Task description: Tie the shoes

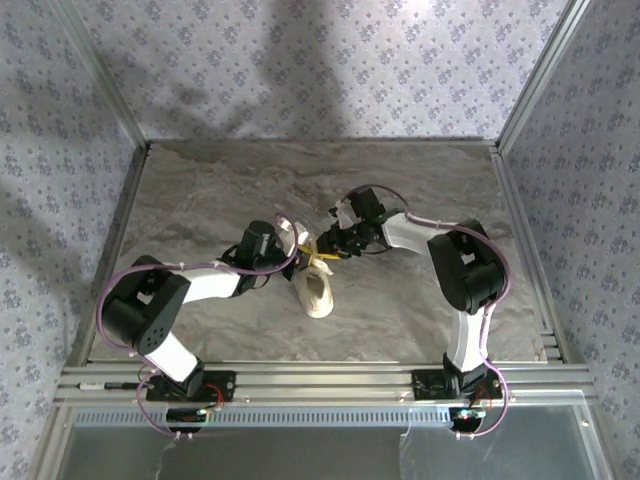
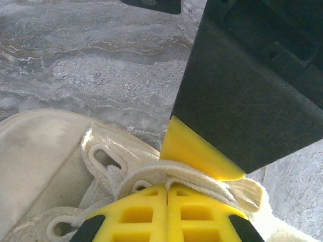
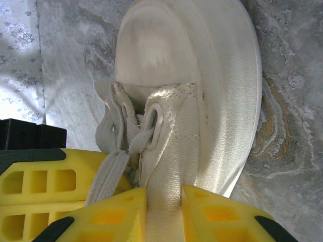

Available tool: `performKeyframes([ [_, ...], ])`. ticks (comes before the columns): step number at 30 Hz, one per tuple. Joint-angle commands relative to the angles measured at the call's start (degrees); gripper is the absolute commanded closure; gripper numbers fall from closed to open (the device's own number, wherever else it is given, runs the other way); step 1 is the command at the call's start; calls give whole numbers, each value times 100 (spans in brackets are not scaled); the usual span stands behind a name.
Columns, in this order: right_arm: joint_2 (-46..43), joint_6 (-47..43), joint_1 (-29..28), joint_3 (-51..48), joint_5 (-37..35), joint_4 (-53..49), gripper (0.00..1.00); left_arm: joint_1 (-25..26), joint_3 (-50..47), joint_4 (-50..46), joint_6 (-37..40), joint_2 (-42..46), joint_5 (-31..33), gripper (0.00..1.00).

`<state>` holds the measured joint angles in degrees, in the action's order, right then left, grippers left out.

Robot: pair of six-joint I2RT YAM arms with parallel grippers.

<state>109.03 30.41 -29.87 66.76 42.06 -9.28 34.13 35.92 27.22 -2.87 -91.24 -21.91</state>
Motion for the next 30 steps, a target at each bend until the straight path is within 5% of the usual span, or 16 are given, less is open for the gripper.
performKeyframes([
  [1, -277, 204, 16, -127, 196, 255, 75, -19, -129, 29, 94, 1, -180, 100],
  [30, -523, 729, -1, -612, 433, 957, 77, 54, -622, 967, 595, 94, -261, 100],
])
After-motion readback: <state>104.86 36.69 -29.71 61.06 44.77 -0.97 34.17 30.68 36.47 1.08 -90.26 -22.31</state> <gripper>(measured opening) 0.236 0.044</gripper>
